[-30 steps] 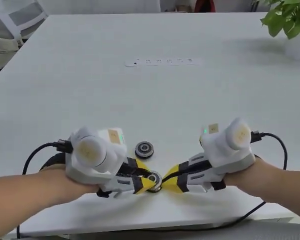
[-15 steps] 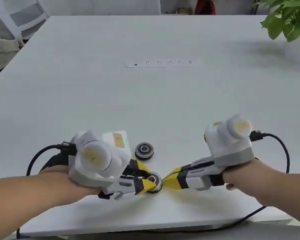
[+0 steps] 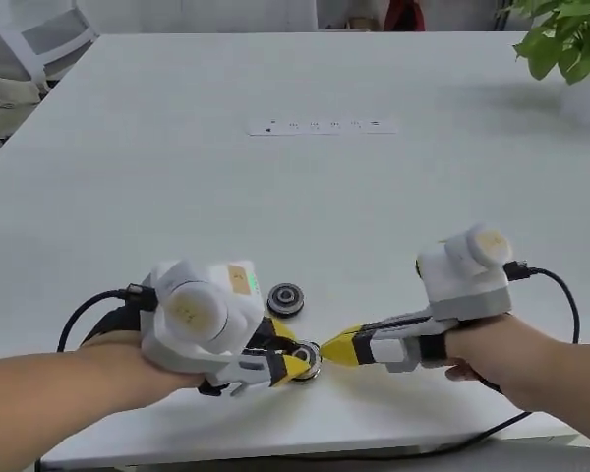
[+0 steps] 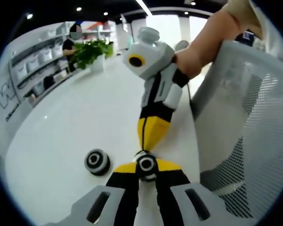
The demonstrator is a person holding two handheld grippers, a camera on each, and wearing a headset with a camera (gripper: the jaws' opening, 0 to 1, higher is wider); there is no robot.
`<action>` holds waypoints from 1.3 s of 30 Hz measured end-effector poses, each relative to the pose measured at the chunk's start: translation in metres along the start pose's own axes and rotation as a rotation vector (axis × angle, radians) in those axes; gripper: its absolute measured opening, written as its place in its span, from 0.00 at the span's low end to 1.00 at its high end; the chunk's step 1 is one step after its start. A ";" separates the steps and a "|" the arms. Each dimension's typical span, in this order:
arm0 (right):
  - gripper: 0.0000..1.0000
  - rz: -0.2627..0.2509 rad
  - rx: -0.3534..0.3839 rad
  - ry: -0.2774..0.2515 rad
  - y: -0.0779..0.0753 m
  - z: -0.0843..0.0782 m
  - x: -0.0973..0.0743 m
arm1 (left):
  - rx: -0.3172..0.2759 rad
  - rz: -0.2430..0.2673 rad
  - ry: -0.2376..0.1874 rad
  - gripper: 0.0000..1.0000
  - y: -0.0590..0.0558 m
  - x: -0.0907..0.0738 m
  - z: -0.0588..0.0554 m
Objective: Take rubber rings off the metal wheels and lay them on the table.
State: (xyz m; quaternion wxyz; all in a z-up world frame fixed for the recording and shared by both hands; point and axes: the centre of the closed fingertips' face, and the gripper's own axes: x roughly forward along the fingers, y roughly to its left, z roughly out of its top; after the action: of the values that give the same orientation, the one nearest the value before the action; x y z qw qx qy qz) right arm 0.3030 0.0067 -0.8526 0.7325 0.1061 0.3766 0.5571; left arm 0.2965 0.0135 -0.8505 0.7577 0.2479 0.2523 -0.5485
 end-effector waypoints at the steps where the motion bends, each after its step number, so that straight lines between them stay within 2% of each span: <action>1: 0.00 0.002 0.005 -0.001 0.000 0.000 0.000 | 0.001 0.001 0.003 0.13 0.000 0.000 0.000; 6: 0.00 0.024 0.005 -0.005 0.007 0.002 0.001 | 0.006 0.005 0.014 0.13 0.001 0.000 0.000; 18: 0.00 0.075 -0.024 0.007 0.018 0.000 0.007 | 0.005 0.005 0.007 0.13 0.000 0.001 0.000; 19: 0.00 0.154 -0.027 0.023 0.033 -0.003 0.006 | 0.005 0.005 0.005 0.12 0.000 0.001 0.001; 20: 0.00 0.091 -0.021 -0.003 0.023 0.002 0.007 | 0.007 0.005 0.004 0.12 0.000 0.001 0.001; 21: 0.00 0.094 -0.049 0.019 0.023 -0.003 0.006 | 0.007 0.005 0.004 0.13 0.000 0.001 0.001; 26: 0.00 0.092 -0.043 0.014 0.019 -0.004 0.007 | 0.001 0.006 0.000 0.13 0.000 0.001 0.001; 32: 0.00 0.065 -0.068 0.013 0.013 -0.003 0.005 | -0.020 0.006 -0.018 0.13 0.000 0.000 0.001; 39: 0.00 0.059 -0.084 0.017 0.012 -0.001 0.006 | -0.020 0.003 -0.010 0.14 0.000 0.001 0.001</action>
State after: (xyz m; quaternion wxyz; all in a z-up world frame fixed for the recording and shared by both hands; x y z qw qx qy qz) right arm 0.2941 0.0157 -0.8488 0.7163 0.0815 0.3556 0.5949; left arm 0.2964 0.0120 -0.8499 0.7623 0.2379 0.2539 -0.5458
